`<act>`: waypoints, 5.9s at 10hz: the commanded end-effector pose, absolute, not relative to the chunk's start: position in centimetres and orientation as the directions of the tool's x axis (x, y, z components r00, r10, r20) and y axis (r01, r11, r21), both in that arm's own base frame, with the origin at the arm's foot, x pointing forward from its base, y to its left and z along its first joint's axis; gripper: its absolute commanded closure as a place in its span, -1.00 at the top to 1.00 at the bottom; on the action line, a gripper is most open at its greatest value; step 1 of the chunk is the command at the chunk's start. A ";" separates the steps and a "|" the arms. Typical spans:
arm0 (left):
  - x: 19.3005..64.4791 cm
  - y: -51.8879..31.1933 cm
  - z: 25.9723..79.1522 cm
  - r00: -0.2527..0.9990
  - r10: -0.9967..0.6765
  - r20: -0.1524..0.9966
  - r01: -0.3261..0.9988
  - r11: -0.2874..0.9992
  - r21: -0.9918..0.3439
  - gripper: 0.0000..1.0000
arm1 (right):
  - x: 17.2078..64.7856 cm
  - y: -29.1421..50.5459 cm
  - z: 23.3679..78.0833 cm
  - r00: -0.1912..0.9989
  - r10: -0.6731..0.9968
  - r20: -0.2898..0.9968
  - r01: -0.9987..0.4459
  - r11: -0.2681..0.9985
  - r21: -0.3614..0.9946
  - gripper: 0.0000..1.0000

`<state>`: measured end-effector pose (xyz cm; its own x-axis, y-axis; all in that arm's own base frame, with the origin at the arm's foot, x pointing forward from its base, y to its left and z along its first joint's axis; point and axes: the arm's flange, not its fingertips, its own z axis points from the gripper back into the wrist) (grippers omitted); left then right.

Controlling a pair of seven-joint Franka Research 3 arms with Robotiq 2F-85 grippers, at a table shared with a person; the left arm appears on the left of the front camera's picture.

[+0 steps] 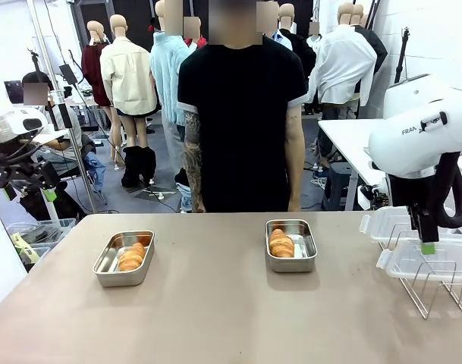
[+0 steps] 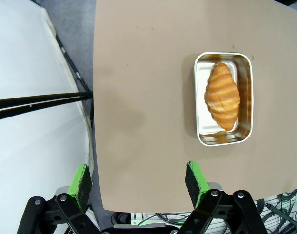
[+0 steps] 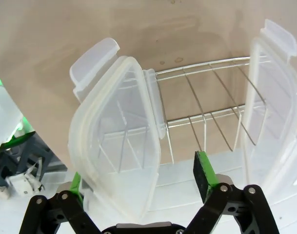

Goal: Place the bread in airtight containers.
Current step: Pick up one Airtight Container lid and hand it to the human, then release when the human grabs the Airtight Container lid, then pick up one Airtight Container lid and hand it to the human.

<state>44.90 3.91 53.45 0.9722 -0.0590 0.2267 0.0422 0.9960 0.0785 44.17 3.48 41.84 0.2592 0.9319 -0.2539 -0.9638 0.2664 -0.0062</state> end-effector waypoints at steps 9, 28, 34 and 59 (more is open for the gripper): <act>44.8 4.1 53.5 0.972 -0.044 0.232 0.021 0.995 0.099 1.00 | 44.3 3.9 41.2 0.293 0.915 -0.276 -0.954 0.298 -0.025 -1.00; 44.8 4.1 53.5 0.972 -0.044 0.232 0.021 0.995 0.099 1.00 | 37.7 8.7 53.8 0.166 0.958 -0.232 -0.985 0.152 -0.079 -1.00; 44.8 4.1 53.5 0.972 -0.044 0.232 0.021 0.995 0.099 1.00 | 40.0 15.5 64.1 -0.118 0.966 -0.231 -0.804 -0.229 -0.548 -1.00; 44.8 4.1 53.5 0.972 -0.044 0.232 0.021 0.995 0.099 1.00 | 50.9 16.8 65.7 -0.182 0.983 0.000 -0.881 -0.163 -0.444 0.92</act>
